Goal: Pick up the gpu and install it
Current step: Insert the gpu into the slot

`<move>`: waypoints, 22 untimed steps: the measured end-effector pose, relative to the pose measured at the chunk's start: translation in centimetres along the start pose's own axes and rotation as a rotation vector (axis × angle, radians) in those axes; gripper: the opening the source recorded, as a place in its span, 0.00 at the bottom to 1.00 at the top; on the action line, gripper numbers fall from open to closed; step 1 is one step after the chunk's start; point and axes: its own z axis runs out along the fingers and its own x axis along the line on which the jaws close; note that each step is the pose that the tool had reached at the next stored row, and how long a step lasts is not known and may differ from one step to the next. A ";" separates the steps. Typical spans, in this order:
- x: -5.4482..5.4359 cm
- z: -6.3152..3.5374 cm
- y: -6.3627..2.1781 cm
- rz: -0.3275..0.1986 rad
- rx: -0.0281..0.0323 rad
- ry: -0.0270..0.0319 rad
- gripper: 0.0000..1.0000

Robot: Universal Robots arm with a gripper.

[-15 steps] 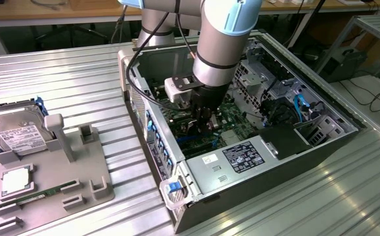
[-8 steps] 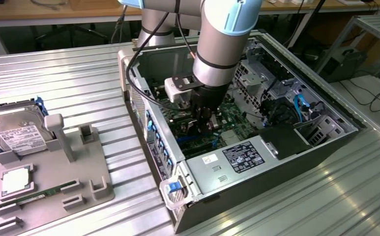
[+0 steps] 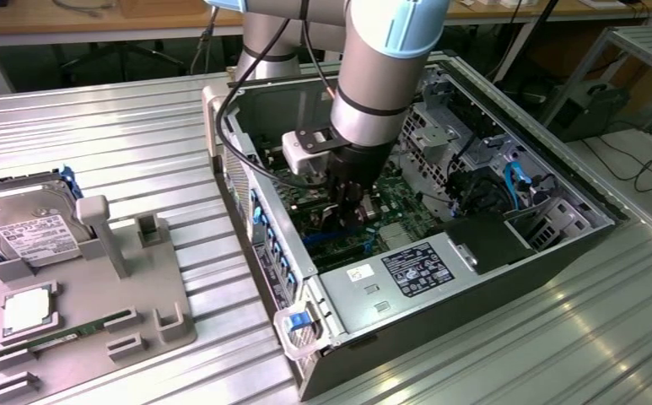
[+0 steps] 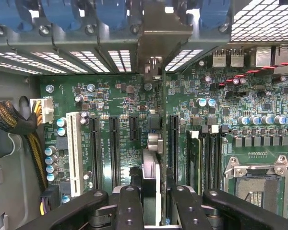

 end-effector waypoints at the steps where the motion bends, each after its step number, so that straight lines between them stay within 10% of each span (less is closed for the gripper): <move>1: 0.0 0.01 -0.01 -0.003 -0.0001 -0.0001 0.28; 22: 0.0 1.09 0.01 -0.005 -0.0001 0.0000 0.28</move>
